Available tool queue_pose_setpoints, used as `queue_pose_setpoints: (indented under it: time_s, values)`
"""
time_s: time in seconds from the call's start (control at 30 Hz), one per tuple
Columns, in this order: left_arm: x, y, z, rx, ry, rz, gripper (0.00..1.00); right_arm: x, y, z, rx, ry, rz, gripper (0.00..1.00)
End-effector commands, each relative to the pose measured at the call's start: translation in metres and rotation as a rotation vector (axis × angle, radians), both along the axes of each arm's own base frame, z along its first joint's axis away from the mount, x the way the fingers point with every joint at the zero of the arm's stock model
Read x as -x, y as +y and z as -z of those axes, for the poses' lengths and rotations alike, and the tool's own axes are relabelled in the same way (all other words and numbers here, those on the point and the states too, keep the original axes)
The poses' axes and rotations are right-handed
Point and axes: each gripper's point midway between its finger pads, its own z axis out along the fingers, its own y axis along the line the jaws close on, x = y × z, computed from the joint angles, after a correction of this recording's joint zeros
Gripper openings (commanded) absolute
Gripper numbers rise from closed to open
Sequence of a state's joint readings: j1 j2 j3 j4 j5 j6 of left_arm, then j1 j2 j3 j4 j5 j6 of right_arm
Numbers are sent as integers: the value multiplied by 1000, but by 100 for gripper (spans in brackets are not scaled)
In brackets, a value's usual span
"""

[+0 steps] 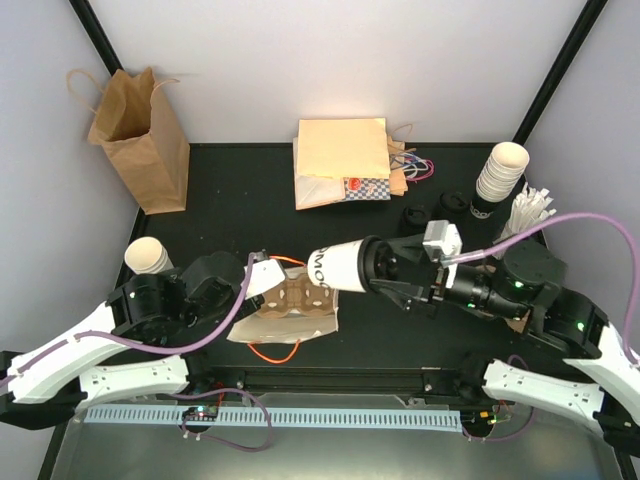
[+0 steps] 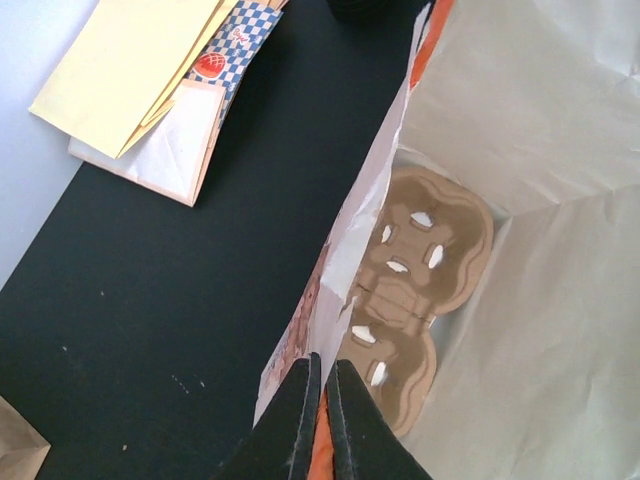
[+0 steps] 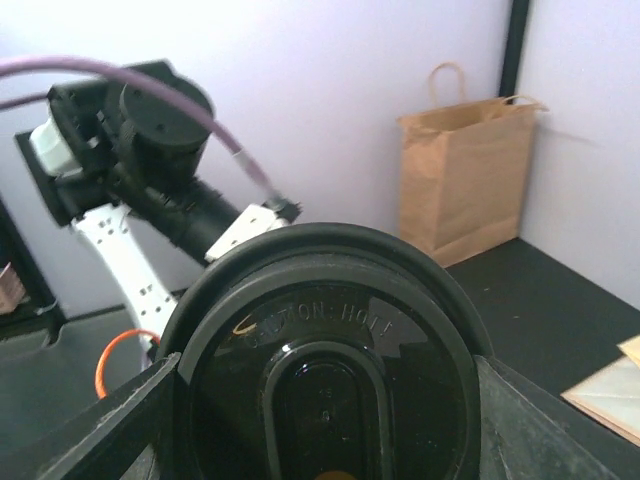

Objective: Pack the takeout coffee

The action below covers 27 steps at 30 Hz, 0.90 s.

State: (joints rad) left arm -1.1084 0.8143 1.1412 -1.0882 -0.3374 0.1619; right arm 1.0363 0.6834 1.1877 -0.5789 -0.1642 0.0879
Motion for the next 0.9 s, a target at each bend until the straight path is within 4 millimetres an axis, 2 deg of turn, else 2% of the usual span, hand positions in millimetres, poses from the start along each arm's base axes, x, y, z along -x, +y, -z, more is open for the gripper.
queue_pose_setpoints:
  time_s: [0.0, 0.27, 0.57, 0.87]
  values:
    - [-6, -7, -20, 69, -34, -21, 2, 21, 27, 2, 24, -41, -166, 54]
    - [-8, -7, -22, 66, -37, -30, 2, 30, 58, 34, 189, -104, -178, 52]
    - [-7, -6, -27, 73, -46, -22, 2, 14, 70, 80, 388, -121, -60, 52]
    - [-6, -12, -28, 84, -44, -3, 2, 10, 86, 99, 543, -151, -1, 52]
